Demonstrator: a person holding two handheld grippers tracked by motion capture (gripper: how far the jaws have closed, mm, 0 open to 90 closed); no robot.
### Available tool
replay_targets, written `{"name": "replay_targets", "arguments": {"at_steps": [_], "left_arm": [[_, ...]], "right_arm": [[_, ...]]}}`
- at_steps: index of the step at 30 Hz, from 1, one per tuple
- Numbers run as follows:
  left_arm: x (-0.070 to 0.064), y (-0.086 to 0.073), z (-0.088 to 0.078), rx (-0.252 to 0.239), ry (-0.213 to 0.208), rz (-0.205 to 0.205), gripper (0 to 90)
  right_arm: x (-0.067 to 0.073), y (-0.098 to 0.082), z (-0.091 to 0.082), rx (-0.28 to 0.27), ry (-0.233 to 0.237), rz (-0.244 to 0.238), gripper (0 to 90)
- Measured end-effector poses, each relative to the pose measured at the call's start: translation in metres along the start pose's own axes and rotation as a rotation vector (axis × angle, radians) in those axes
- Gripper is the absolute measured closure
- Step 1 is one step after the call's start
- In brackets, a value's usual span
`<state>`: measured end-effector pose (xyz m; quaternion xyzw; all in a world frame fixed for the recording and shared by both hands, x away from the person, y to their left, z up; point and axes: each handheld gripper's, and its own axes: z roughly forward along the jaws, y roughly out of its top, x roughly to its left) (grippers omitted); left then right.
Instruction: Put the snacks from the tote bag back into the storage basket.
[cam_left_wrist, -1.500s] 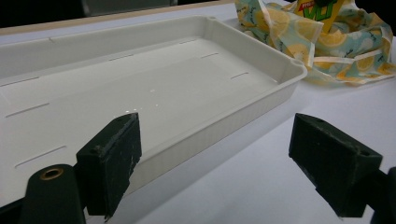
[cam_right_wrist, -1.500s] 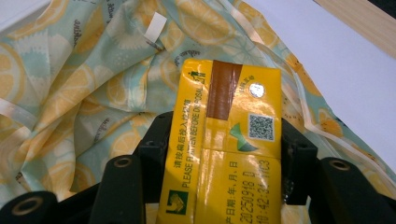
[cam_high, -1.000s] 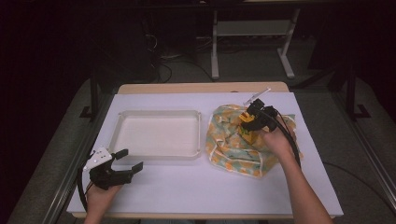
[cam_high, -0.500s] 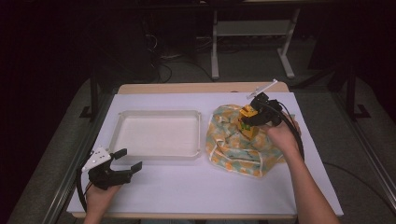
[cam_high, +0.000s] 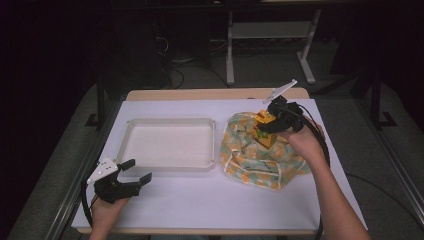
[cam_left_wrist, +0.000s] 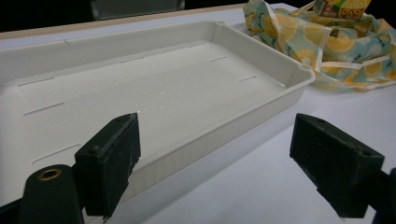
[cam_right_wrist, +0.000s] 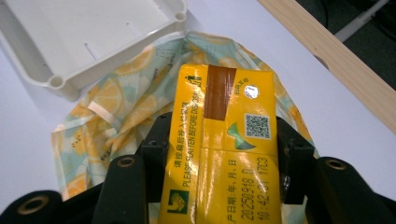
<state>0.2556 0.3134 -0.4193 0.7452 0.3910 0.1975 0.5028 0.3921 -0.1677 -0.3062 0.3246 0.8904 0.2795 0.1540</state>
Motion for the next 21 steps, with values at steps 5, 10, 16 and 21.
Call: {"name": "replay_targets", "arguments": {"at_steps": [5, 10, 16, 21], "left_arm": [[0.000, 0.000, 0.000, 0.002, 0.000, 0.000, 15.7], [0.000, 0.000, -0.001, 0.001, 0.001, -0.004, 15.8], [0.001, 0.000, -0.001, 0.000, 0.001, -0.002, 15.7], [0.001, 0.000, -0.001, 0.000, 0.000, 0.001, 15.7]], "right_arm": [[0.004, 0.004, -0.004, -0.012, 0.032, -0.016, 49.3], [0.009, 0.009, -0.007, -0.028, 0.056, -0.048, 49.3], [0.017, 0.018, -0.009, -0.039, 0.087, -0.092, 49.3], [0.023, 0.023, -0.007, -0.047, 0.120, -0.114, 49.2]]}}
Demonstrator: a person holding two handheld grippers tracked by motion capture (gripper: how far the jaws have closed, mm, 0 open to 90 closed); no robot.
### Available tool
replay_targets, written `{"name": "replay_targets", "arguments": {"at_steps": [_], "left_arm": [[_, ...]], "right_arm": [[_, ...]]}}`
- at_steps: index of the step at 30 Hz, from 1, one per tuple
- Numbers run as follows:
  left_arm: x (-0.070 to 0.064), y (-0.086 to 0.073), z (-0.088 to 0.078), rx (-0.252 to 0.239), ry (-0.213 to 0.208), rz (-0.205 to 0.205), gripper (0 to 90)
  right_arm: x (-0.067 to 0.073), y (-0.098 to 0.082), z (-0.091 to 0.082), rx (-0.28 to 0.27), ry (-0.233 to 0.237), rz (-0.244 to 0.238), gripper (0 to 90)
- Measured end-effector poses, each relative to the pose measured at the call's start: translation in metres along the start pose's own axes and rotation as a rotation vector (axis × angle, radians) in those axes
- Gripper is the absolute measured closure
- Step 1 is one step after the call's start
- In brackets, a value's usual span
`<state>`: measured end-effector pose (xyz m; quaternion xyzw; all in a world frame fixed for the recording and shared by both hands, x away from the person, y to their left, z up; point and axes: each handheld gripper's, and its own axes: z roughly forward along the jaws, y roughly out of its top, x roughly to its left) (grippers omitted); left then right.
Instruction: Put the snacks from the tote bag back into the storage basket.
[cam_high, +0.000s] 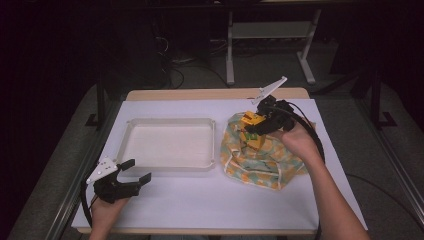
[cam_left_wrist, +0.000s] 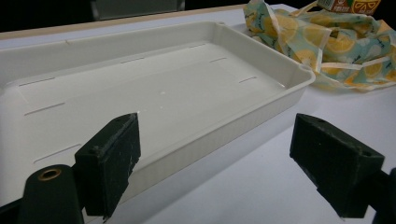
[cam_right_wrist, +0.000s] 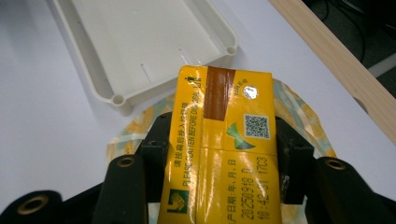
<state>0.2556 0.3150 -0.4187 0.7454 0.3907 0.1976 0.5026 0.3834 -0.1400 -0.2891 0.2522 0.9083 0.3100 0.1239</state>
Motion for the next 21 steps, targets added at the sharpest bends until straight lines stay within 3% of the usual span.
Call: {"name": "replay_targets", "arguments": {"at_steps": [21], "left_arm": [[0.001, 0.000, 0.000, -0.008, 0.001, -0.011, 15.8]], "right_arm": [[0.014, 0.023, 0.008, -0.028, 0.074, -0.076, 49.3]]}}
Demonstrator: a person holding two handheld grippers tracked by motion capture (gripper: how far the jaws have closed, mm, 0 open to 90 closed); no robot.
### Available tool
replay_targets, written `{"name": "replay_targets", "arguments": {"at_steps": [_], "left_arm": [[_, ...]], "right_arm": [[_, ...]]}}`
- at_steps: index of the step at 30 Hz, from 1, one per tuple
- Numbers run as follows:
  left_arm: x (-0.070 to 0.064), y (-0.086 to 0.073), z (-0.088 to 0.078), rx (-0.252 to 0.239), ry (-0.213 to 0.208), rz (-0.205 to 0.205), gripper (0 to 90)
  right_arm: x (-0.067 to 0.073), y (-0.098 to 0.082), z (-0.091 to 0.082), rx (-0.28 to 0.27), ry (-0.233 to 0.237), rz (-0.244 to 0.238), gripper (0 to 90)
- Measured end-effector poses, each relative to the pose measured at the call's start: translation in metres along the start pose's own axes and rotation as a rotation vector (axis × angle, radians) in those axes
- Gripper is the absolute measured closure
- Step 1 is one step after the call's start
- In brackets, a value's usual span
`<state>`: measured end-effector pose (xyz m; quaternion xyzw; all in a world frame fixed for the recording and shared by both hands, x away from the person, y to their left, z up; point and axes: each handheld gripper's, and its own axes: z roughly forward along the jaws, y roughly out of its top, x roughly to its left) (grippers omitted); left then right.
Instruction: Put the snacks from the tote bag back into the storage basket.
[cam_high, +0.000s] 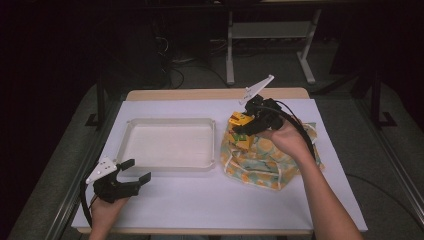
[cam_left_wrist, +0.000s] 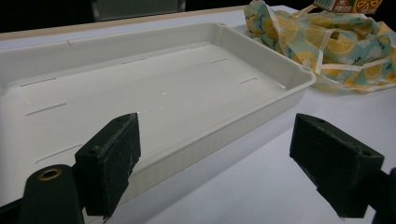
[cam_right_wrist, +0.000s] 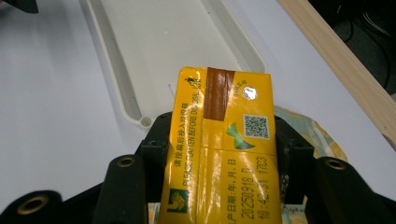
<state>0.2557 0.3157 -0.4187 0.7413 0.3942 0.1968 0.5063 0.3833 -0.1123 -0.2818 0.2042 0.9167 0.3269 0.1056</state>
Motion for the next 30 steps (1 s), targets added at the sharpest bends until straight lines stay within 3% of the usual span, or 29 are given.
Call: {"name": "replay_targets", "arguments": {"at_steps": [30], "left_arm": [[0.007, 0.000, -0.003, -0.005, 0.007, -0.012, 15.9]], "right_arm": [[0.012, 0.032, 0.032, -0.024, 0.090, -0.076, 49.3]]}}
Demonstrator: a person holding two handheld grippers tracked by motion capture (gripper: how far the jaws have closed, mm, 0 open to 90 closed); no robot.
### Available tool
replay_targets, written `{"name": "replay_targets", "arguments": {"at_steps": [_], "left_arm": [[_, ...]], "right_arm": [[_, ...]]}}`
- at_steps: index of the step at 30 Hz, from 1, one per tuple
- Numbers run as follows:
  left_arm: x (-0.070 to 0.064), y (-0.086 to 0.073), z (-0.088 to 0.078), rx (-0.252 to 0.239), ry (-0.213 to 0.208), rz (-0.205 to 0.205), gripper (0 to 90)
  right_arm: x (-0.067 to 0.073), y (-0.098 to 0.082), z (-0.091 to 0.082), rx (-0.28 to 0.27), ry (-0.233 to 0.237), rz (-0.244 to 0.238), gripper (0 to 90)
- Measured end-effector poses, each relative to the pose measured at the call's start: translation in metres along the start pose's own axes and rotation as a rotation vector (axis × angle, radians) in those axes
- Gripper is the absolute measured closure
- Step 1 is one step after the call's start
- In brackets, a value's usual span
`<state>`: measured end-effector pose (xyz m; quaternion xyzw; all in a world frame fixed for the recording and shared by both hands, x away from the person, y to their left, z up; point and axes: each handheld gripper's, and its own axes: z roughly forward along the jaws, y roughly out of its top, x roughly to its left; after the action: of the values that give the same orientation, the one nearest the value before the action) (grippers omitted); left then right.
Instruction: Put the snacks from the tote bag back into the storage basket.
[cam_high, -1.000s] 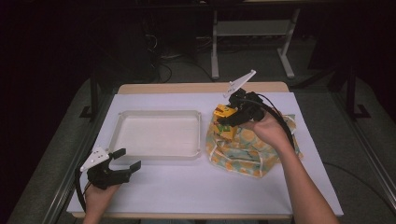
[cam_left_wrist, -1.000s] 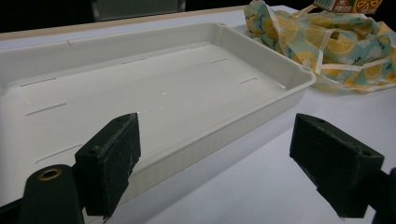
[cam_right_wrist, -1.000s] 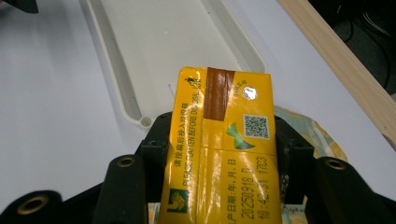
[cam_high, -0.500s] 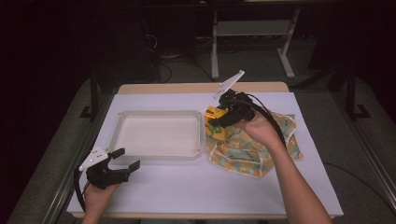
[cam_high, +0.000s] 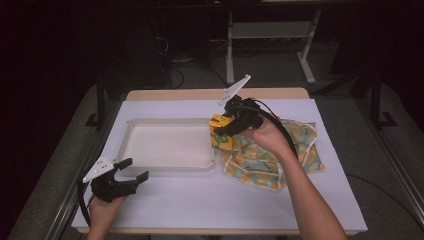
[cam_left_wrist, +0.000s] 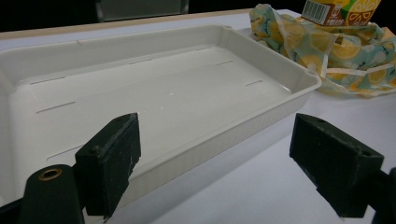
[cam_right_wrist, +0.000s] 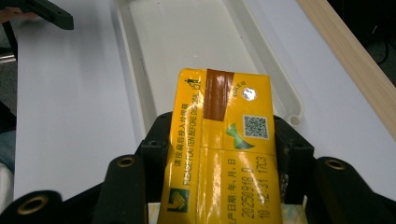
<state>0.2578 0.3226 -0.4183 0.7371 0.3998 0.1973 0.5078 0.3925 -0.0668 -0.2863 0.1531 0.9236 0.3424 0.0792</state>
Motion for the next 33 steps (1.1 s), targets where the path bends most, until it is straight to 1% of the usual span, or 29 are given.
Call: {"name": "replay_targets", "arguments": {"at_steps": [2, 3, 4, 5, 7, 10, 13, 14, 15, 17, 18, 20, 26, 33], "left_arm": [[0.000, 0.000, 0.000, -0.002, 0.000, -0.001, 16.0], [0.000, 0.000, 0.000, -0.002, 0.000, -0.002, 15.9], [0.000, 0.000, 0.000, -0.002, 0.001, -0.003, 16.0], [0.000, 0.000, 0.000, -0.004, 0.002, -0.004, 15.9], [0.000, 0.000, 0.000, -0.004, 0.000, -0.001, 15.9], [0.000, 0.000, 0.000, -0.002, -0.001, -0.003, 15.9], [0.000, 0.000, 0.000, -0.004, -0.001, -0.005, 15.9], [0.000, 0.000, 0.000, -0.004, 0.000, -0.006, 15.9], [0.000, 0.000, 0.000, -0.004, 0.000, -0.005, 15.9], [0.001, 0.000, 0.000, -0.003, 0.000, -0.006, 15.9], [0.000, 0.000, 0.000, -0.003, 0.000, -0.006, 15.9], [0.000, 0.000, 0.000, -0.004, -0.001, -0.004, 15.9], [0.001, 0.000, -0.001, -0.015, 0.007, -0.012, 16.0], [0.002, -0.001, -0.001, -0.017, 0.009, -0.019, 16.0]], "right_arm": [[0.000, 0.001, 0.001, 0.003, 0.001, -0.003, 49.3], [0.001, 0.003, 0.004, 0.001, 0.012, -0.006, 49.3], [0.002, 0.004, 0.006, 0.001, 0.013, -0.010, 49.3], [0.002, 0.005, 0.007, 0.008, 0.013, -0.012, 49.3], [0.002, 0.007, 0.010, 0.003, 0.025, -0.017, 49.3], [0.002, 0.009, 0.014, 0.001, 0.028, -0.033, 49.3], [0.003, 0.011, 0.017, -0.001, 0.037, -0.024, 49.2], [0.002, 0.011, 0.018, -0.001, 0.039, -0.034, 49.3], [0.003, 0.012, 0.019, -0.003, 0.044, -0.029, 49.2], [0.003, 0.013, 0.022, -0.003, 0.044, -0.035, 49.2], [0.003, 0.013, 0.022, -0.001, 0.051, -0.029, 49.2], [0.003, 0.014, 0.025, 0.000, 0.053, -0.038, 49.2], [0.003, 0.017, 0.030, 0.002, 0.061, -0.031, 49.3], [0.002, 0.022, 0.037, -0.004, 0.073, -0.051, 49.3]]}}
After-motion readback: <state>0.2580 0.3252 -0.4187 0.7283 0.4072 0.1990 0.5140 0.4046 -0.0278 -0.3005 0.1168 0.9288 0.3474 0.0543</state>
